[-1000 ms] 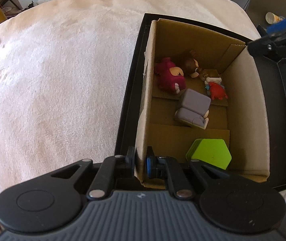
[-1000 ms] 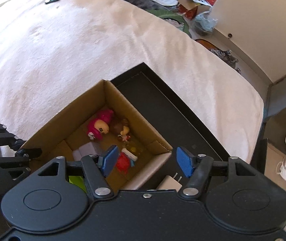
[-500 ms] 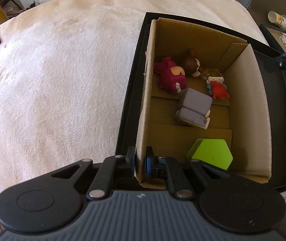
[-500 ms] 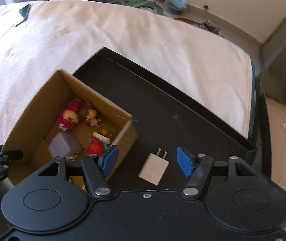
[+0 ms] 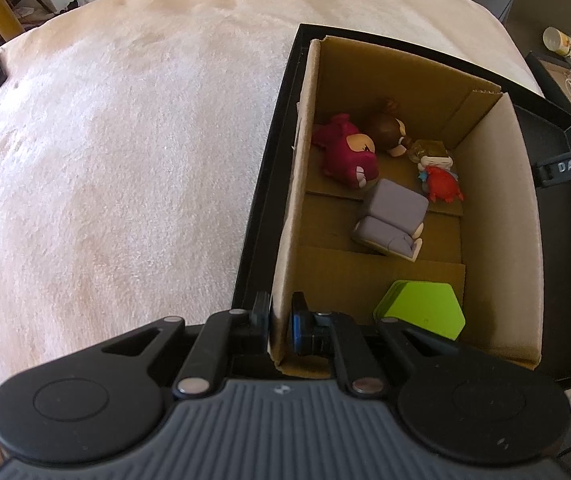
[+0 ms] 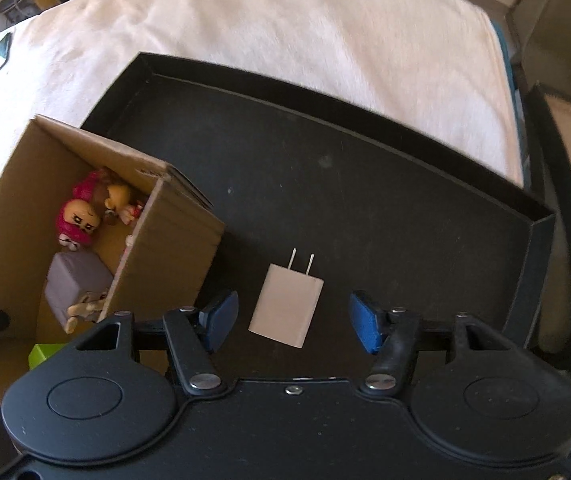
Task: Organize rigid objects
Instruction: 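Move the right gripper to the white charger plug and grasp it, then carry the white charger plug into the box and open the right gripper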
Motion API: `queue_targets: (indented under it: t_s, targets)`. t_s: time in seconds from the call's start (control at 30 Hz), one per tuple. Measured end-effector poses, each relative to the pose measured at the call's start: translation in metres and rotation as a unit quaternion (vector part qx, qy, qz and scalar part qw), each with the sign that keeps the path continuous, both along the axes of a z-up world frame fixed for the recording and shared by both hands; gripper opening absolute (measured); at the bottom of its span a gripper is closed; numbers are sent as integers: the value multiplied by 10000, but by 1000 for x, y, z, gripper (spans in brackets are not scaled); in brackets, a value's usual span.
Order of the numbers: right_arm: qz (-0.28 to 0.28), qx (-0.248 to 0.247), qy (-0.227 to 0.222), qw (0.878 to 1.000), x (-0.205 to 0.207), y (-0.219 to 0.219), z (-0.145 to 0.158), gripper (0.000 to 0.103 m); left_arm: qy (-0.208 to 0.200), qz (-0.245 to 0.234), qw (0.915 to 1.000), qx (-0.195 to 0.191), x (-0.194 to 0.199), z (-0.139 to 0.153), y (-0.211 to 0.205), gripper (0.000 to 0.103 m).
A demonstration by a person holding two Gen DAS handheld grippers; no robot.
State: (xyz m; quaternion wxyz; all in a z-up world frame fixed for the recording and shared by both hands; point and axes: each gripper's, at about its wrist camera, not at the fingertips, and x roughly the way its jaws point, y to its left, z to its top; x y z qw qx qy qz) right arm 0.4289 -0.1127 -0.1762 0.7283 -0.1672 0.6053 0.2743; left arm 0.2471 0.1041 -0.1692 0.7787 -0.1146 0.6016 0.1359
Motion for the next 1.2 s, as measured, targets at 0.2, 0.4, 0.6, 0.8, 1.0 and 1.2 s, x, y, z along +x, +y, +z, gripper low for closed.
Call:
queue_targets:
  t_s: [0.2, 0.4, 0.6, 0.8, 1.0, 1.2]
  targets:
    - [-92, 29, 106, 9999, 1, -2, -18, 60, 21, 34, 10000, 10, 1, -1, 1, 10]
    - [-10, -112, -23, 9999, -2, -7, -29, 42, 79, 0, 9999, 127, 4, -2, -2, 10]
    - [46, -210, -79, 9997, -3, -13, -24, 36, 100, 13, 9998, 148, 4, -2, -2, 10]
    - [42, -94, -194, 9998, 1, -15, -4, 36, 87, 17, 9999, 122, 4, -1, -2, 10]
    - [66, 53, -357, 9993, -2, -7, 29, 36, 53, -28, 9999, 120, 3, 0, -2, 10]
    - [154, 124, -506, 9985, -6, 4, 52, 36, 22, -62, 9999, 94, 2, 0, -3, 10]
